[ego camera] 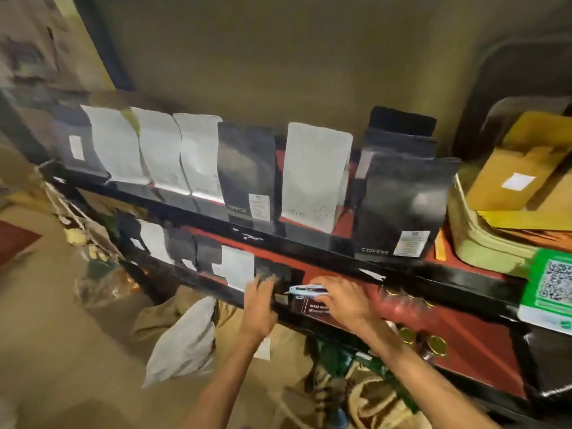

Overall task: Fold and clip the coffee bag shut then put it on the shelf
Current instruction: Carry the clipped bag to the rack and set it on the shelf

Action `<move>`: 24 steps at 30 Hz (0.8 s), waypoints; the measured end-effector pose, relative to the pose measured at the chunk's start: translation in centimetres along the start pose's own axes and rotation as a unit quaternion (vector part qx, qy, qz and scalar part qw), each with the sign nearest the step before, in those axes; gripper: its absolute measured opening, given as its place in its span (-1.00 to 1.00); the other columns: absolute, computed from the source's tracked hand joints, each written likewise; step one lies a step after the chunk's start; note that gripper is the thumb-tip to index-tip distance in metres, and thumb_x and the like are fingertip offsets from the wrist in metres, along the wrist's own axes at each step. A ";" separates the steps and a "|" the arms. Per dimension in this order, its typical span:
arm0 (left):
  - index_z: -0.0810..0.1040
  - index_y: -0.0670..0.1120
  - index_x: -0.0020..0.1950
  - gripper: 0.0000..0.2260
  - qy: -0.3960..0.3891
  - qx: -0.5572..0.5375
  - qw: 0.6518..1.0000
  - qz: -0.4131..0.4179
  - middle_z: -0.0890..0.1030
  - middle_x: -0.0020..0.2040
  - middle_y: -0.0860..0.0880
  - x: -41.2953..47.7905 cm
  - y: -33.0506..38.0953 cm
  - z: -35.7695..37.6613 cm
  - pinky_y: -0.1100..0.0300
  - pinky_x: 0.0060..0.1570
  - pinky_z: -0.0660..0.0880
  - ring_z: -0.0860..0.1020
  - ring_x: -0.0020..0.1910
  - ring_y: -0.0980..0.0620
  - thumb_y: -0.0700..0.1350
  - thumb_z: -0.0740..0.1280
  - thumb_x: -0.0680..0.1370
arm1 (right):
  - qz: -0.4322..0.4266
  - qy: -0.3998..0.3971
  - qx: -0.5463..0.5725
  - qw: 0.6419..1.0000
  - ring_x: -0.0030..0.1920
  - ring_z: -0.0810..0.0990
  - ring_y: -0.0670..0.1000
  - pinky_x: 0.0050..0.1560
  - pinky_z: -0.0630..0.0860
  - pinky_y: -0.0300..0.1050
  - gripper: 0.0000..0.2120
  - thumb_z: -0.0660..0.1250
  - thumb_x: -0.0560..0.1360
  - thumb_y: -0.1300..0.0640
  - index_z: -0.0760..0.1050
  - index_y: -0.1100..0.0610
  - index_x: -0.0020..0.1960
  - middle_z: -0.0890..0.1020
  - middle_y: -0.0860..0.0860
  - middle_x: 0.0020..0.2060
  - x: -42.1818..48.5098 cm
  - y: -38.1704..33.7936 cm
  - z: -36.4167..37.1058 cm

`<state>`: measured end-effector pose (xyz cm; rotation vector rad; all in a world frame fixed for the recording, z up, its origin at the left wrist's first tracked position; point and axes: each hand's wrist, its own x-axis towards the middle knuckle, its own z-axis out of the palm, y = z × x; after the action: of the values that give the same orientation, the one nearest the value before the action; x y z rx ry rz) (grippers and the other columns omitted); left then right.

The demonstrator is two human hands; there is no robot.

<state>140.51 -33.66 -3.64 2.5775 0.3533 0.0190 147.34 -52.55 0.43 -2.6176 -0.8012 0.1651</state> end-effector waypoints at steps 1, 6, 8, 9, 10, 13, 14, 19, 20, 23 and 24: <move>0.42 -0.08 0.41 -0.41 0.002 0.043 0.999 0.025 0.40 0.46 -0.10 2.0 -0.8 -0.7 -0.06 0.44 0.21 0.23 0.50 -0.18 -0.34 0.39 0.39 | 0.011 0.013 -0.002 1.000 0.22 0.58 0.04 0.19 0.48 -0.05 -0.70 0.37 0.52 0.02 0.56 -0.05 0.24 0.66 -0.07 0.18 0.9 0.2 0.5; 0.45 -0.03 0.39 -0.49 -0.063 0.183 0.969 0.155 0.52 0.37 -0.10 10.8 -4.1 -2.7 -0.03 0.44 0.28 0.40 0.37 -0.16 -0.18 0.44 0.46 | 0.115 0.042 -0.036 0.992 0.17 0.62 0.16 0.11 0.54 0.01 -0.65 0.38 0.51 -0.07 0.56 0.00 0.27 0.68 0.07 0.16 4.3 0.2 2.7; 0.47 -0.03 0.39 -0.57 -0.137 0.176 0.962 0.160 0.56 0.34 -0.14 13.4 -4.5 -2.4 -0.01 0.35 0.39 0.48 0.31 -0.19 -0.14 0.40 0.52 | 0.144 0.027 -0.049 0.988 0.17 0.63 0.13 0.13 0.53 -0.01 -0.64 0.35 0.53 -0.07 0.54 -0.03 0.30 0.68 0.05 0.16 5.2 0.3 3.7; 0.48 -0.01 0.40 -0.59 -0.174 0.168 0.957 0.160 0.56 0.35 -0.14 14.3 -4.6 -2.1 0.00 0.34 0.42 0.49 0.31 -0.18 -0.13 0.37 0.55 | 0.159 0.014 -0.051 0.986 0.17 0.63 0.11 0.13 0.53 -0.02 -0.65 0.33 0.55 -0.07 0.52 -0.04 0.32 0.69 0.04 0.16 5.6 0.3 4.1; 0.47 0.02 0.42 -0.61 -0.205 0.163 0.952 0.159 0.54 0.37 -0.12 15.0 -4.6 -1.8 0.01 0.35 0.42 0.49 0.33 -0.17 -0.13 0.34 0.58 | 0.176 0.006 -0.054 0.983 0.16 0.64 0.11 0.12 0.53 -0.02 -0.65 0.32 0.56 -0.06 0.51 -0.06 0.33 0.69 0.04 0.16 5.9 0.1 4.6; 0.40 0.08 0.47 -0.60 -0.235 0.177 0.937 0.187 0.48 0.44 -0.11 16.1 -4.6 -0.8 0.01 0.37 0.41 0.47 0.36 -0.17 -0.15 0.23 0.64 | 0.201 -0.008 -0.058 0.978 0.15 0.65 0.13 0.14 0.55 0.04 -0.66 0.33 0.55 0.03 0.51 -0.06 0.32 0.69 0.05 0.17 6.8 -0.5 5.9; 0.40 0.08 0.48 -0.60 -0.233 0.169 0.938 0.191 0.47 0.44 -0.11 16.3 -4.8 -0.5 0.02 0.37 0.41 0.47 0.36 -0.18 -0.18 0.21 0.65 | 0.200 -0.013 -0.056 0.978 0.16 0.64 0.13 0.15 0.56 0.06 -0.67 0.34 0.55 0.06 0.51 -0.06 0.31 0.68 0.04 0.17 7.0 -0.8 6.3; 0.48 -0.05 0.39 -0.68 -0.286 0.157 0.937 0.122 0.56 0.35 -0.13 17.4 -6.4 0.2 0.05 0.29 0.44 0.54 0.27 -0.16 -0.20 0.19 0.65 | 0.216 -0.019 -0.064 0.974 0.15 0.65 0.10 0.22 0.54 0.06 -0.65 0.34 0.57 0.07 0.48 -0.04 0.34 0.69 0.06 0.15 8.1 -1.1 8.1; 0.50 -0.06 0.37 -0.70 -0.294 0.161 0.936 0.106 0.56 0.35 -0.12 17.6 -6.5 0.4 0.05 0.30 0.43 0.54 0.28 -0.16 -0.18 0.18 0.66 | 0.218 -0.017 -0.059 0.974 0.14 0.66 0.10 0.21 0.55 0.07 -0.66 0.34 0.56 0.08 0.49 -0.03 0.33 0.70 0.07 0.13 8.2 -1.0 8.2; 0.43 -0.01 0.44 -0.67 -0.327 0.181 0.924 0.081 0.47 0.44 -0.09 18.1 -6.5 0.9 0.05 0.35 0.39 0.48 0.36 -0.15 -0.14 0.11 0.69 | 0.222 0.004 -0.051 0.974 0.08 0.67 0.15 0.15 0.57 0.06 -0.71 0.35 0.55 0.11 0.54 0.01 0.27 0.71 0.10 0.09 8.2 -0.4 8.5; 0.38 0.02 0.48 -0.64 -0.341 0.191 0.918 0.072 0.42 0.48 -0.09 18.2 -6.4 1.0 0.04 0.36 0.39 0.45 0.39 -0.15 -0.14 0.08 0.69 | 0.225 0.007 -0.056 0.973 0.08 0.67 0.16 0.15 0.56 0.06 -0.72 0.34 0.56 0.11 0.54 0.02 0.26 0.71 0.10 0.09 8.1 -0.2 8.7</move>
<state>156.61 -24.22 -8.79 2.7653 -0.1129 -0.9558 152.01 -44.94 -7.42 -2.8654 -0.2045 0.2313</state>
